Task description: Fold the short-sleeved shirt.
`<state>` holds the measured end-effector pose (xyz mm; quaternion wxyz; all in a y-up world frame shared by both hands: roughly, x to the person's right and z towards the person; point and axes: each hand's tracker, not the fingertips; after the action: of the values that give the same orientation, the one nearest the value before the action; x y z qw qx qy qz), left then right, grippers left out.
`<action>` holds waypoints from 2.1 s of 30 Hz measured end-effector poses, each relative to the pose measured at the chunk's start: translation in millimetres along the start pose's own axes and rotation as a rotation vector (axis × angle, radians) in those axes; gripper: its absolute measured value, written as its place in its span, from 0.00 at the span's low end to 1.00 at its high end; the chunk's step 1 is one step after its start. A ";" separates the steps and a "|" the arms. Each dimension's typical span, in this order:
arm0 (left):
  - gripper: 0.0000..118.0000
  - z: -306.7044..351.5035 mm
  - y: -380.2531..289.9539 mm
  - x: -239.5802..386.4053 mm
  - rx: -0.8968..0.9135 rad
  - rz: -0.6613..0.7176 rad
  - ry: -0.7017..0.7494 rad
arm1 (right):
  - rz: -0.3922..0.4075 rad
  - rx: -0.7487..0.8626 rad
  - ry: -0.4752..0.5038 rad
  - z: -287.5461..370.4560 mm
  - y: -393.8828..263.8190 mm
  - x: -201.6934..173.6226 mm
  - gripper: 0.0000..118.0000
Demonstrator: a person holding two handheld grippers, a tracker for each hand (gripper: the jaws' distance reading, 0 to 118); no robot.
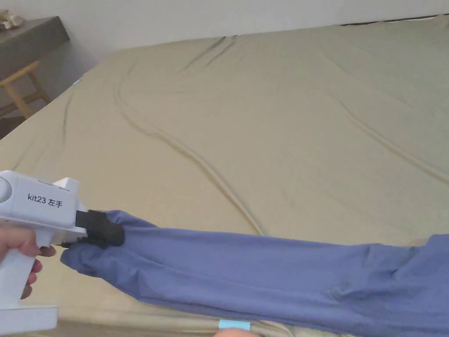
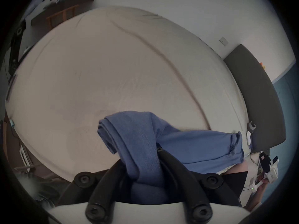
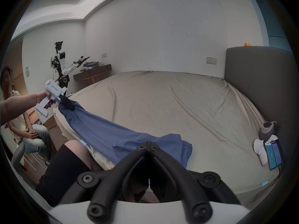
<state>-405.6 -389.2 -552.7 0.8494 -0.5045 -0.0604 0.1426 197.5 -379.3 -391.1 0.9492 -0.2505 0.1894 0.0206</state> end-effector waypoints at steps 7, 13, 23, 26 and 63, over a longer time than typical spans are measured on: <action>0.04 1.7 1.0 149.2 -0.102 -0.264 -0.036 | -0.044 0.030 0.057 2.1 1.3 1.6 0.00; 0.04 -81.2 -15.9 215.4 -0.220 -0.206 -0.054 | -0.034 0.053 0.043 12.8 -1.4 7.5 0.00; 0.57 -138.5 -41.5 272.6 -0.308 -0.179 -0.221 | -0.007 0.057 -0.011 17.2 -10.7 29.9 0.00; 0.48 -84.5 -32.8 266.9 -0.172 -0.220 -0.294 | -0.024 0.047 0.008 11.8 -13.6 31.1 0.00; 1.00 -91.9 -71.6 -17.0 -0.048 0.260 -0.743 | 0.045 -0.077 0.051 -32.3 -34.5 -6.2 0.00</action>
<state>-386.2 -503.8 -533.9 0.7324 -0.4416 -0.3026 0.4207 185.1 -424.7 -398.6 0.9330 -0.2830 0.2180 0.0428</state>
